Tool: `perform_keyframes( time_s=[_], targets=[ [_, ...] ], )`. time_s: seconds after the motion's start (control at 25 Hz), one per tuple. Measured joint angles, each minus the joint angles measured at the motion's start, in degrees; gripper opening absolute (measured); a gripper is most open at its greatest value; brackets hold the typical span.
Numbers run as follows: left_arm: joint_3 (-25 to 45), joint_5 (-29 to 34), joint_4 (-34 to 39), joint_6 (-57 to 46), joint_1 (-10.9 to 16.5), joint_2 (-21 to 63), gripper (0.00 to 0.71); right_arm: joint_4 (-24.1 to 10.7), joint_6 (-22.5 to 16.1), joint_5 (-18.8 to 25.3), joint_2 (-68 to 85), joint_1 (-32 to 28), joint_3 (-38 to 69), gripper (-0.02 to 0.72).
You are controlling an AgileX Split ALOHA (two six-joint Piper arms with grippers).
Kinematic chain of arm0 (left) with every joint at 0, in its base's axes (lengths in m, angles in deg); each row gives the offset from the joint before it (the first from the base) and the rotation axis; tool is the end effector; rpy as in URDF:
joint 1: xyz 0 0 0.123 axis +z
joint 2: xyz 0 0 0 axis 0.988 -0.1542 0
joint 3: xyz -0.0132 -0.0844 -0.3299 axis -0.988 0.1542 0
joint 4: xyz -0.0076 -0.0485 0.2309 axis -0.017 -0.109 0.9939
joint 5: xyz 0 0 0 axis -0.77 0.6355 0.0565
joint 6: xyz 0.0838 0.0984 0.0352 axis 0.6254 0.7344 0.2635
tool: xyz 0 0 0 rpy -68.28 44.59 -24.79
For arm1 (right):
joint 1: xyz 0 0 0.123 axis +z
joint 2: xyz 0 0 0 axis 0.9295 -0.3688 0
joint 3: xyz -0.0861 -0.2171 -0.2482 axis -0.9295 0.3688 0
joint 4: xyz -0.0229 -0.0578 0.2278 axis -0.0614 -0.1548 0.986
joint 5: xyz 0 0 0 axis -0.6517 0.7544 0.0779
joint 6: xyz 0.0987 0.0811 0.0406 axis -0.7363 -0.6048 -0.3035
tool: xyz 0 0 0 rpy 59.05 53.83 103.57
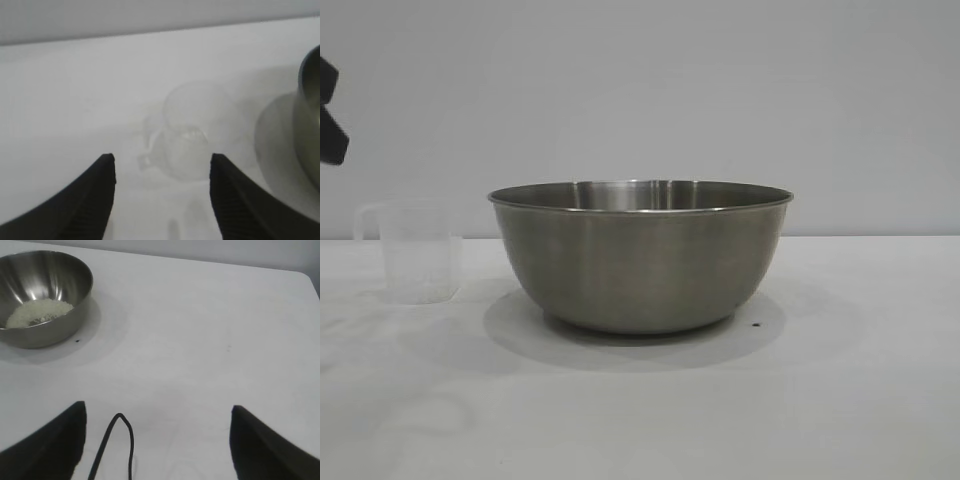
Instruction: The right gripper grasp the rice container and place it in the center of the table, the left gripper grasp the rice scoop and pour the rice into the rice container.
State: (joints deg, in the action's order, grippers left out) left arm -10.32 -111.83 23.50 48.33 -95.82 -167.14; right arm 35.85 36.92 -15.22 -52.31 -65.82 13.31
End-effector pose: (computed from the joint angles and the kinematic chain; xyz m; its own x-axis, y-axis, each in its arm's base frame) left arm 0.2564 -0.0579 0.2058 -0.4832 0.0446 -0.8744 0.1584 0.9867 -0.0372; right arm -0.0446 0.0149 0.2374 -0.5006 -0.1294 -0.8559 -0.2071 0.9780 -0.0267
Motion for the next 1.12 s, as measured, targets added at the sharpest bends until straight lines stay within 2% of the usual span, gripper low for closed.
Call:
perform_keyframes(
  time_s=[0.2, 0.4, 0.64, 0.84, 1.12],
  targets=[
    [-1.45, 16.68, 1.40, 0.00, 0.00, 6.97, 0.365, 0.00, 0.00, 0.00, 0.00, 0.00, 0.00, 0.508],
    [-7.82, 35.73, 2.81, 0.00, 0.00, 13.20, 0.365, 0.00, 0.00, 0.00, 0.00, 0.00, 0.00, 0.508],
    [-14.33, 54.36, 5.02, 2.15, 0.00, 19.48, 0.365, 0.00, 0.00, 0.00, 0.00, 0.00, 0.00, 0.508],
    [-15.32, 64.96, 5.23, 3.58, 0.00, 27.50, 0.365, 0.00, 0.00, 0.00, 0.00, 0.00, 0.00, 0.508],
    [-15.32, 76.07, 5.23, 6.31, 0.00, 44.09, 0.365, 0.00, 0.00, 0.00, 0.00, 0.00, 0.00, 0.508]
  ],
)
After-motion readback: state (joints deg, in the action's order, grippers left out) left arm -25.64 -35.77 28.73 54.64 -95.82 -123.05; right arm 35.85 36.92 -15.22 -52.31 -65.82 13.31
